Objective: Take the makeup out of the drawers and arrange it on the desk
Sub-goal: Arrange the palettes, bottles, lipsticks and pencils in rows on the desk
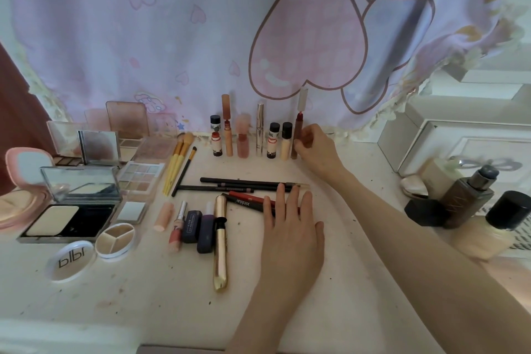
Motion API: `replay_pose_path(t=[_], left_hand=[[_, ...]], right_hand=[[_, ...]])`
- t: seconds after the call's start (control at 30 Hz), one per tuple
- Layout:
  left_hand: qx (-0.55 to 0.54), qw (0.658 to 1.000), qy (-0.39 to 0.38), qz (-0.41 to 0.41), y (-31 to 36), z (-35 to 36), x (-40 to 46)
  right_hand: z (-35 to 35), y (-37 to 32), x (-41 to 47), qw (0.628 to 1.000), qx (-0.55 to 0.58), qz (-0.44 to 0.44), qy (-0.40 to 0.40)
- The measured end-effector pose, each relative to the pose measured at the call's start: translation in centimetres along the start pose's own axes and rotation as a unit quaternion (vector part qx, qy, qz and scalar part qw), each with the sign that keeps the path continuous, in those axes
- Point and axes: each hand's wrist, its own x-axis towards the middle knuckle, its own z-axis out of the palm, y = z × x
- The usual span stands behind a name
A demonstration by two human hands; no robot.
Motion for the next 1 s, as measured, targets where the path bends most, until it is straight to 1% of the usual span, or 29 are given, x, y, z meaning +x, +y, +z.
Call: replay_pose_path(t=[0.33, 0.57, 0.77, 0.83, 0.93, 1.0], left_hand=[[-0.009, 1.0, 0.006, -0.005, 0.1, -0.2, -0.1], [0.001, 1.0, -0.008, -0.006, 0.0, -0.2, -0.1], [0.012, 1.0, -0.008, -0.003, 0.0, -0.1, -0.1], [0.001, 1.0, 0.0, -0.003, 0.0, -0.1, -0.1], [-0.012, 1.0, 0.013, -0.005, 0.0, -0.2, -0.2], [-0.022, 1.0, 0.02, -0.006, -0.1, -0.2, -0.1]], right_hand=[[0.2, 0.5, -0.3, 1.0, -0.017, -0.01, -0.02], [0.1, 0.8, -0.5, 0.999, -0.029, 0.012, -0.028], [0.1, 0.7, -1.2, 0.999, -0.001, 0.039, -0.018], [-0.1, 0.7, -1.9, 0.999, -0.003, 0.044, -0.01], [-0.6, 0.9, -3.5, 0.999, -0.012, 0.043, 0.024], [-1.0, 1.0, -4.9, 0.999, -0.026, 0.033, 0.027]])
